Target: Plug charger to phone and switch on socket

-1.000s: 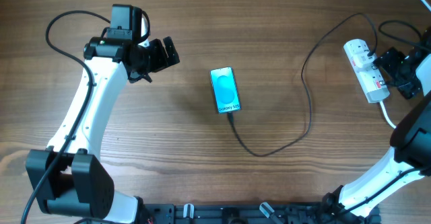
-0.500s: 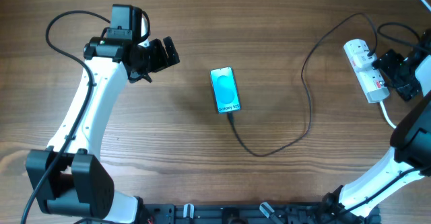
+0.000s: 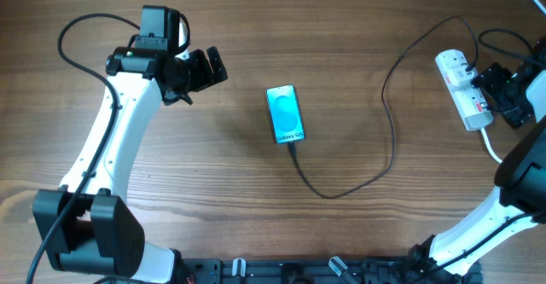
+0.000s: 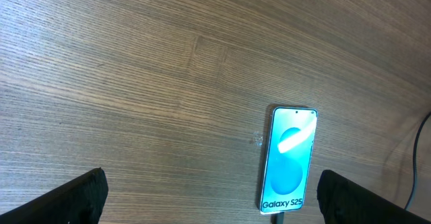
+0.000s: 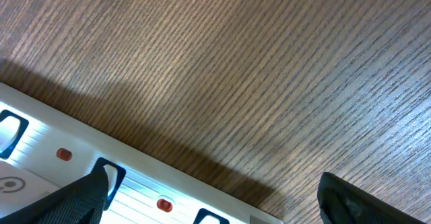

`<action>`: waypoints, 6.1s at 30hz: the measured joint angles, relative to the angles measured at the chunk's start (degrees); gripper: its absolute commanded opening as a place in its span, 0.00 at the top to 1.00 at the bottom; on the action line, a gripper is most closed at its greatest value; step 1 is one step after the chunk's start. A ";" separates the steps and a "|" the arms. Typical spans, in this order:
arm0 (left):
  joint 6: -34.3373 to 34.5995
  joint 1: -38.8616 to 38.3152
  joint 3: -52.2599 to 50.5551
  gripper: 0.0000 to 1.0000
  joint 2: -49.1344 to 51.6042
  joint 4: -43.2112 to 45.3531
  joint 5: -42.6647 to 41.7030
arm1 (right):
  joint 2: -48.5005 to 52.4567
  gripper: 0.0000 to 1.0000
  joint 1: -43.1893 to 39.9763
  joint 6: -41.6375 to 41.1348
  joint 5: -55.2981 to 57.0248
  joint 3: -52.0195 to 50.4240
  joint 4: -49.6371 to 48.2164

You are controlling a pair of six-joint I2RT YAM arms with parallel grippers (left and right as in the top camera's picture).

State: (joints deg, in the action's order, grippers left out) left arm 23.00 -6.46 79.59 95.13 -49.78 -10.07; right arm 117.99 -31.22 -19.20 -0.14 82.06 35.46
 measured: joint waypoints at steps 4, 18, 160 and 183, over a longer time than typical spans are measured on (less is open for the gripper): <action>0.00 0.00 0.00 0.00 0.00 0.02 0.00 | -0.02 0.01 -0.50 1.84 -2.49 -0.22 1.14; 0.00 0.00 0.00 0.00 0.00 0.02 0.00 | -0.02 0.02 -0.37 3.72 -6.88 -0.04 5.90; 0.00 0.00 0.00 0.00 0.00 0.04 0.00 | -0.90 0.00 2.14 13.27 -7.69 9.03 1.49; 0.00 0.00 -0.04 0.00 -7.08 1.33 1.51 | -0.90 0.00 2.14 13.27 -7.72 9.03 1.46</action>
State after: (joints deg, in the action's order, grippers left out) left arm 23.00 -6.46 79.55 88.05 -48.45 -8.56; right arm 117.10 -29.08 -5.93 -7.86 91.09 36.93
